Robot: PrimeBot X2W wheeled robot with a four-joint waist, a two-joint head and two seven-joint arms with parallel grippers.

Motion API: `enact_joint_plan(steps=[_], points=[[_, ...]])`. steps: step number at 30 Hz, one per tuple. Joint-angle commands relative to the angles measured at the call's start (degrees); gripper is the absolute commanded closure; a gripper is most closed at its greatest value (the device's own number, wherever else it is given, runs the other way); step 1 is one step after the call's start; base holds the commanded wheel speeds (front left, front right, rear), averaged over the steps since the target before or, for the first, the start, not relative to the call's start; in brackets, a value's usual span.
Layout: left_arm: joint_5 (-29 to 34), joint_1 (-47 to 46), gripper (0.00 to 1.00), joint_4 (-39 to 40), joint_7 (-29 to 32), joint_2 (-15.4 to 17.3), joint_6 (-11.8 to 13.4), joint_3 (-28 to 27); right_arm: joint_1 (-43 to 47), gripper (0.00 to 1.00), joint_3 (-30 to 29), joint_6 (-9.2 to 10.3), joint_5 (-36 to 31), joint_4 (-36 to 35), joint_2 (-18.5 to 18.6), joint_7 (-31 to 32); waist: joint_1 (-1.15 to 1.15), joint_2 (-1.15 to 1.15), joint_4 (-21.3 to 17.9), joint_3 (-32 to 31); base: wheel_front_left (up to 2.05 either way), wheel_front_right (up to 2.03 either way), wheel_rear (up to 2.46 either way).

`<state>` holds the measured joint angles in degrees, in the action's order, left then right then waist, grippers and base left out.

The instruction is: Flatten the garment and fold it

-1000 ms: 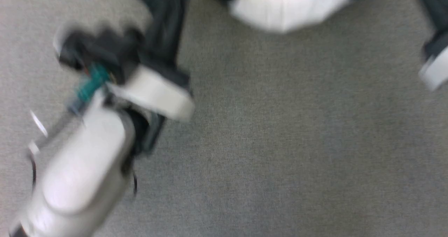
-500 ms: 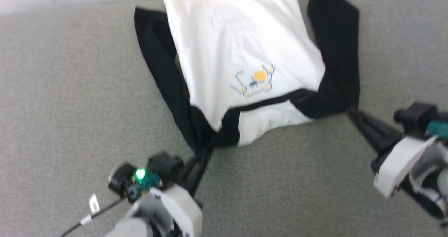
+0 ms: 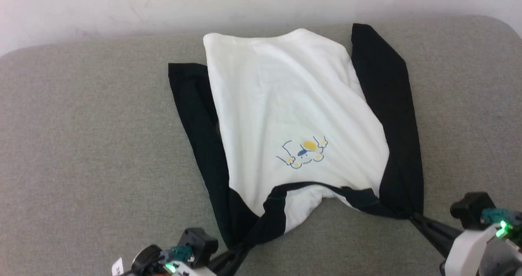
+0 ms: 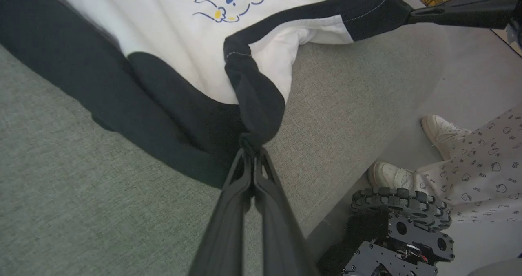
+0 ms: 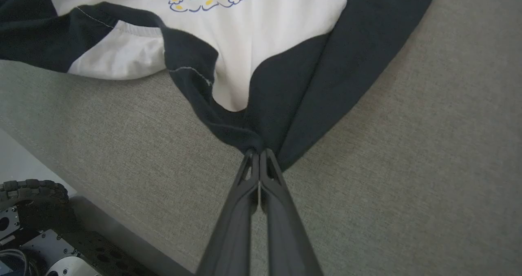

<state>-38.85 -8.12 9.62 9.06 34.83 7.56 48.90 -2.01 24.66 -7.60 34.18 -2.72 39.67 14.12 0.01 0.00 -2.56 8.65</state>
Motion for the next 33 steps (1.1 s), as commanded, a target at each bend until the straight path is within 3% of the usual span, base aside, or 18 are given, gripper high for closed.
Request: enact_joint_plan(steps=[1,14,31,32,33], points=[[-0.1,1.1,1.0,0.0,-0.1,0.8,-0.7,0.6,1.7,1.0,-0.4,0.11,-0.1,-0.4,0.1,0.3,-0.01,0.0,0.1,-0.4,0.0,0.0,0.0],[-0.3,4.1,1.0,-4.0,-1.5,0.6,-2.1,3.2,11.0,1.0,-3.5,0.11,-0.1,-0.2,-2.4,1.8,-0.01,0.0,0.5,-2.1,0.0,0.0,0.0],[-1.2,1.3,1.0,-19.6,-8.6,-7.1,-3.5,2.5,5.7,1.0,-1.9,0.11,-4.0,11.6,-10.9,-3.5,-0.01,0.0,0.7,-3.0,0.0,0.0,0.0],[-1.3,1.1,1.0,-20.3,-8.9,-7.5,-3.4,2.3,5.4,0.8,-2.0,0.11,-3.9,12.4,-11.2,-3.8,-0.01,0.0,0.7,-3.0,0.0,0.0,0.0],[-1.4,1.0,0.6,-21.0,-9.2,-7.8,-3.4,2.2,5.1,0.57,-1.9,0.11,-3.9,13.0,-11.4,-4.1,-0.01,0.0,0.7,-3.1,0.0,0.0,0.0]])
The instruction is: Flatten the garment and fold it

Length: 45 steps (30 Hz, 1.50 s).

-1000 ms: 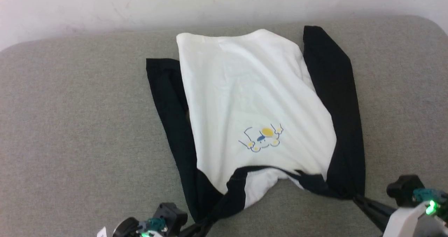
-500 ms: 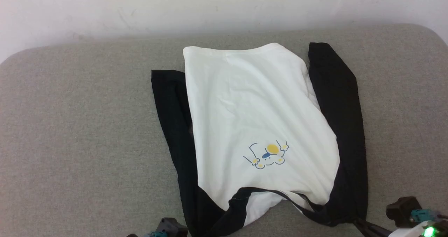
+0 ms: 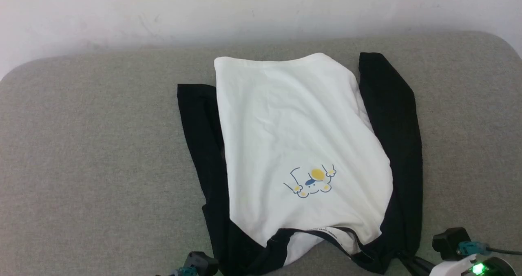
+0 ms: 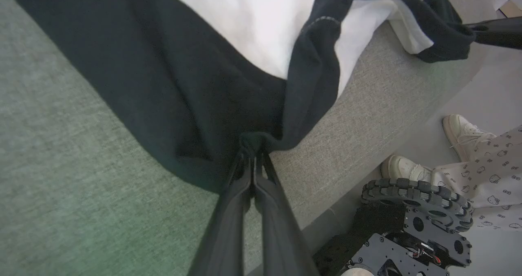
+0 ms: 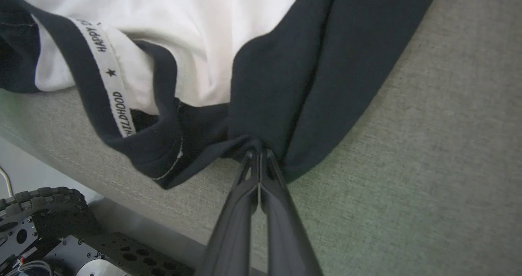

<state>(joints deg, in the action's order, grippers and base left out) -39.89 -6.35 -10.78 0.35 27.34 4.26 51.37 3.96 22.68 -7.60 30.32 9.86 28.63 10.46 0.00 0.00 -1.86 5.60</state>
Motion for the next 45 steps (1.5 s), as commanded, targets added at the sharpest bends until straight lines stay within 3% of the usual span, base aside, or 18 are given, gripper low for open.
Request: enact_joint_plan(steps=[1,2,8,12,17,19,22,25,30,34,38,45], points=[[-0.3,-0.8,0.0,-1.1,-1.0,-0.6,0.0,-0.3,-1.1,0.08,0.2,0.11,-0.1,0.9,-0.5,-0.8,0.0,0.0,0.0,-0.1,0.0,0.0,0.0],[-0.4,-0.8,0.0,-1.4,-1.6,-0.9,0.2,-0.6,-1.2,0.0,0.1,0.11,0.1,1.3,-0.7,-1.0,0.0,0.0,0.0,-0.2,0.0,0.0,0.0],[-2.3,0.8,0.0,1.9,-5.7,-1.8,1.9,-3.3,0.8,0.0,-3.0,0.11,3.2,-2.0,-1.1,-1.8,0.0,0.0,0.5,-1.3,0.0,0.0,0.0],[-5.2,4.0,0.0,9.3,-10.3,-1.4,5.2,-8.3,4.4,0.0,-10.1,0.11,4.5,-8.3,-2.1,-2.4,0.0,0.0,1.0,-2.3,0.0,0.0,0.0],[-2.2,7.0,0.0,17.8,-14.8,-1.3,12.2,-15.7,7.5,0.0,-22.4,0.11,-2.3,-16.4,-9.2,-6.8,0.0,0.0,1.7,-2.9,0.0,0.0,0.0],[-0.6,7.5,0.0,19.1,-15.1,-1.9,13.6,-17.3,7.8,0.0,-23.9,0.11,-4.7,-17.9,-10.8,-7.9,0.0,0.0,1.8,-2.9,0.0,0.0,0.0],[5.7,9.1,0.0,23.6,-15.3,-5.4,16.7,-23.6,8.2,0.0,-26.6,0.11,-11.1,-21.5,-16.0,-10.8,0.0,0.0,2.0,-2.8,0.0,0.0,0.0],[12.8,11.8,0.0,26.8,-15.3,-9.5,17.7,-28.9,8.3,0.0,-27.4,0.11,-15.8,-23.5,-20.1,-13.3,0.0,0.0,2.1,-2.5,0.0,0.0,0.0],[19.5,15.5,0.0,27.5,-15.3,-15.8,15.6,-33.7,8.4,0.0,-28.1,0.11,-20.8,-24.3,-23.8,-16.3,0.0,0.0,2.0,-1.6,0.0,0.0,0.0],[22.2,14.7,0.0,26.1,-15.3,-17.6,11.9,-35.0,8.0,0.0,-28.1,0.11,-21.5,-24.8,-24.8,-16.8,0.0,0.0,1.9,-0.1,0.0,0.0,0.0],[23.1,8.1,0.0,23.2,-14.3,-15.6,7.5,-34.8,6.7,0.0,-28.5,0.11,-21.7,-25.9,-25.1,-16.4,0.0,0.0,1.9,2.3,0.0,0.0,0.0],[23.1,-14.6,0.0,18.7,5.1,-7.5,0.2,-35.1,3.3,0.0,-27.8,0.11,-20.7,-28.0,-24.1,-15.8,0.0,0.0,1.5,8.5,0.0,0.0,0.0]])
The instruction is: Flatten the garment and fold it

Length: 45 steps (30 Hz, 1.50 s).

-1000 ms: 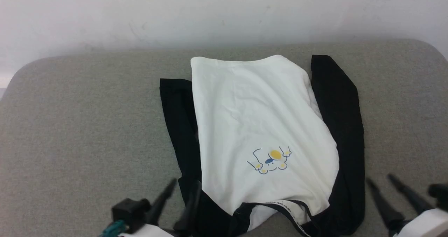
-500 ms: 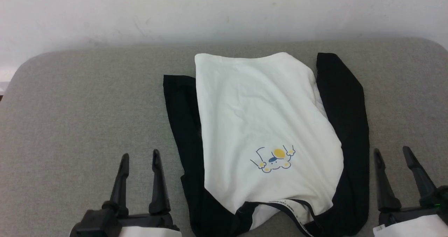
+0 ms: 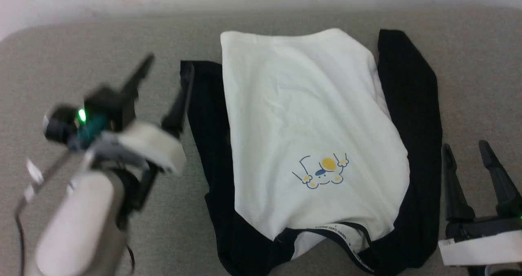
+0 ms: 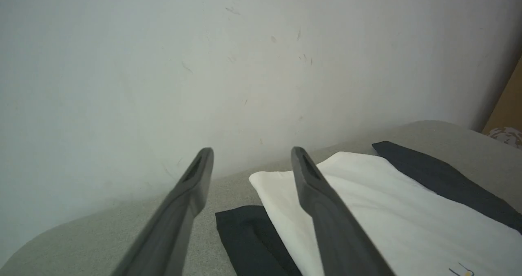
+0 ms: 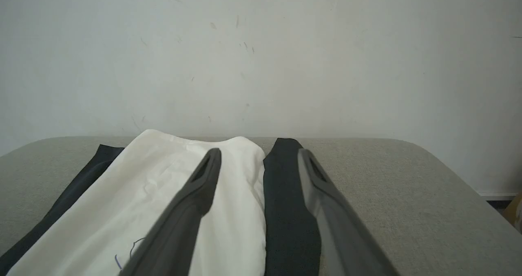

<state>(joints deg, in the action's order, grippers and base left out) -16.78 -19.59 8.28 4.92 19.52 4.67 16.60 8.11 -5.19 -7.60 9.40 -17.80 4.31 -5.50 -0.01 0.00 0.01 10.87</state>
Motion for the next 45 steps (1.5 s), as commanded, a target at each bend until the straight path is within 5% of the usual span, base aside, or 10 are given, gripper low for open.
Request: enact_joint_plan(steps=[1,8,19,35,36,37,45], points=[[-0.2,-4.7,0.0,-1.4,3.8,1.6,-1.3,-0.4,-1.3,0.0,0.2,0.11,0.5,-0.5,0.5,0.3,0.01,0.0,-0.5,4.4,0.0,0.0,0.0],[-5.5,-22.4,0.0,-10.1,20.4,4.5,-6.8,-1.1,-4.2,0.0,0.7,0.11,2.2,-0.5,2.2,0.5,0.01,0.0,-2.1,11.8,0.0,0.0,0.0],[-5.6,-32.9,0.0,-19.1,32.0,6.3,-6.1,-0.6,-8.2,0.0,1.7,0.11,3.9,-0.6,5.2,-0.2,0.01,0.0,-4.3,20.8,0.0,0.0,0.0],[-9.5,-31.5,0.0,-18.8,43.9,6.5,-3.9,-0.1,-10.5,0.0,1.6,0.11,4.8,-0.6,7.5,0.1,0.01,0.0,-3.6,25.0,0.0,0.0,0.0],[-9.6,-31.3,0.65,-18.6,44.1,6.5,-3.9,-0.1,-10.6,0.0,1.6,0.11,4.8,-0.6,7.6,0.1,0.01,0.0,-3.6,25.0,0.0,0.0,0.0],[-9.8,-31.1,1.0,-18.4,44.4,6.5,-3.9,0.0,-10.6,0.0,1.6,0.11,4.9,-0.6,7.7,0.2,0.01,0.0,-3.6,25.1,0.0,0.0,0.0],[-9.6,-30.5,1.0,-17.7,38.4,6.4,-4.1,-0.8,-11.2,0.0,1.9,0.11,4.8,0.0,8.0,0.5,0.01,0.0,-3.4,23.6,0.0,0.0,0.0]])
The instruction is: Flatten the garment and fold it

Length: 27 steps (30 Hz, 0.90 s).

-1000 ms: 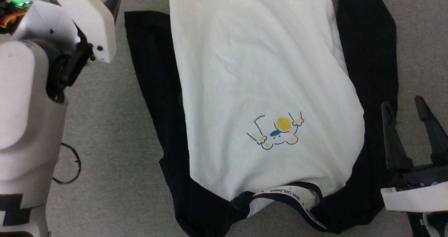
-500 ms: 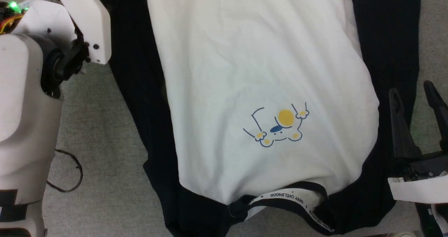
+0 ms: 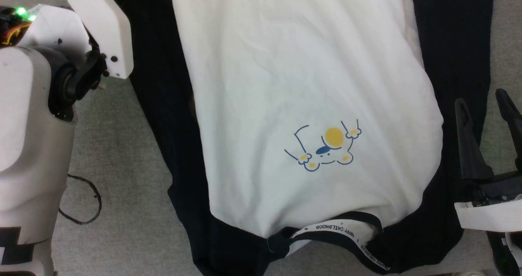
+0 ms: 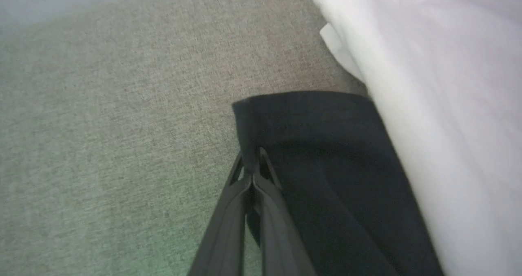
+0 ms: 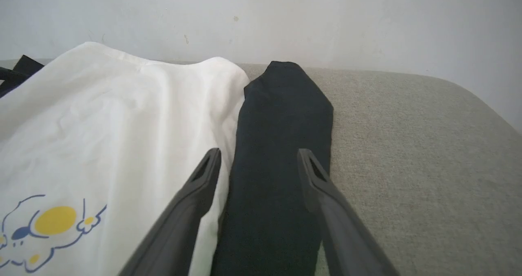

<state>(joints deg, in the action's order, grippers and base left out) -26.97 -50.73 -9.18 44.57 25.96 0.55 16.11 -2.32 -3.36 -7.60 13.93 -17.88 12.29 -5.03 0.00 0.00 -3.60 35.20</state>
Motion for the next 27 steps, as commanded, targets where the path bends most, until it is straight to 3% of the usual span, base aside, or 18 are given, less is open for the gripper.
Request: enact_joint_plan(steps=[1,10,16,27], points=[[0.6,0.7,1.0,-0.3,-2.7,-0.1,0.0,-0.7,-0.7,0.0,0.1,0.11,0.3,0.2,-0.1,0.1,0.0,0.0,0.2,-1.3,0.0,0.0,0.0],[-5.1,4.3,1.0,1.4,-12.8,-1.7,0.2,-7.4,0.4,0.0,0.3,0.11,-0.3,1.4,-1.4,0.1,0.0,0.0,0.8,-9.0,0.0,0.0,0.0],[-8.0,11.7,1.0,5.5,-15.8,1.2,0.3,-12.9,3.2,0.0,-0.2,0.11,-1.2,2.0,-3.5,0.9,0.0,0.0,1.6,-16.3,0.0,0.0,0.0],[-12.7,28.9,1.0,18.0,-17.3,3.9,4.3,-24.7,8.2,0.0,-1.0,0.11,-2.6,1.8,-7.2,2.3,0.0,0.0,4.2,-25.2,0.0,0.0,0.0]])
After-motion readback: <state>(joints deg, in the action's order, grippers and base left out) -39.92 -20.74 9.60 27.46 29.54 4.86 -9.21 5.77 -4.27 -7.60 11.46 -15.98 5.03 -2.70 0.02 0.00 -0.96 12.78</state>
